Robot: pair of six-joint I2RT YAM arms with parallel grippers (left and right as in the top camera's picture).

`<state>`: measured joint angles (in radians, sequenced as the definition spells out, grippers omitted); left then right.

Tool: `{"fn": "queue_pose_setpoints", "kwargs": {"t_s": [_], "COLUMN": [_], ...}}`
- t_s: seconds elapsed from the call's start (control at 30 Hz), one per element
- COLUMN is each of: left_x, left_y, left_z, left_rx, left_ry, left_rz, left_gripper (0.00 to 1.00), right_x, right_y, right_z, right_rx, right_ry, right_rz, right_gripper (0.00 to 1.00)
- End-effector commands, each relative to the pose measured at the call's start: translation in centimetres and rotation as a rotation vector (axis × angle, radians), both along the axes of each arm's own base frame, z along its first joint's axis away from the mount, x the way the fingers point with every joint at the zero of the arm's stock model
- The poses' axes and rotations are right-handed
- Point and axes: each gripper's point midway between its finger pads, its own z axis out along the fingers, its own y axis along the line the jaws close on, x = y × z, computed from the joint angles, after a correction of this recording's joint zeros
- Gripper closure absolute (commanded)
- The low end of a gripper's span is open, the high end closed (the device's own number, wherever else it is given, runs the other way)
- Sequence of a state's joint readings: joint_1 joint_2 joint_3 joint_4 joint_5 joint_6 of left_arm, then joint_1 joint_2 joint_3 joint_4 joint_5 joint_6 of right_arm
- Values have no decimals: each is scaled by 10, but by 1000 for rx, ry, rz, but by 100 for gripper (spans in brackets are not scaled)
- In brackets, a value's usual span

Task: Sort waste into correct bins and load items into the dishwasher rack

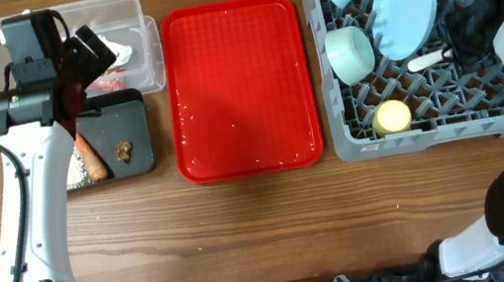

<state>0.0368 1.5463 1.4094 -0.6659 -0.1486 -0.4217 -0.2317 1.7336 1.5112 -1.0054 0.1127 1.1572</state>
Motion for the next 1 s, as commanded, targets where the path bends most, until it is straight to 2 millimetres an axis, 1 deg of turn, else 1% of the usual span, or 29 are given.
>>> {"fn": "queue_pose_setpoints", "kwargs": {"t_s": [0.0,0.03,0.17,0.23,0.33,0.43,0.5,0.53,0.57,0.63,0.67,0.7,0.77,0.8,0.9,0.97], "left_x": [1,1,1,1,1,1,1,1,1,1,1,1,1,1,1,1], "left_y": [2,2,2,2,2,2,2,2,2,2,2,2,2,2,2,2], "left_z": [2,2,2,2,2,2,2,2,2,2,2,2,2,2,2,2], "left_rx": [-4,-4,-4,-4,-4,-4,-4,-4,-4,-4,-4,-4,-4,-4,-4,-4], "left_ry": [-8,-8,-8,-8,-8,-7,-8,-7,-8,-8,-8,-8,-8,-8,-8,-8], "left_rz": [8,8,8,8,8,8,8,8,8,8,8,8,8,8,8,8], "left_gripper": [0,0,0,0,0,0,0,0,0,0,0,0,0,0,0,0], "right_x": [5,7,10,10,7,-3,-17,-24,-38,-60,-72,-89,-107,-119,-142,-155], "right_y": [7,11,22,28,39,58,76,84,95,102,105,108,112,115,120,122], "right_z": [2,3,11,22,51,96,133,147,167,190,199,208,219,228,248,254], "right_rx": [19,26,26,11,-25,-102,-174,-200,-234,-270,-286,-299,-320,-345,-407,-429], "right_ry": [-19,-22,-39,-63,-139,-264,-367,-408,-470,-527,-545,-563,-591,-618,-687,-710], "right_rz": [55,110,293,384,534,737,884,938,1003,1018,1018,1014,1009,1008,1004,1002], "right_gripper": [9,0,0,0,0,0,1,0,0,0,0,0,0,0,0,0]}}
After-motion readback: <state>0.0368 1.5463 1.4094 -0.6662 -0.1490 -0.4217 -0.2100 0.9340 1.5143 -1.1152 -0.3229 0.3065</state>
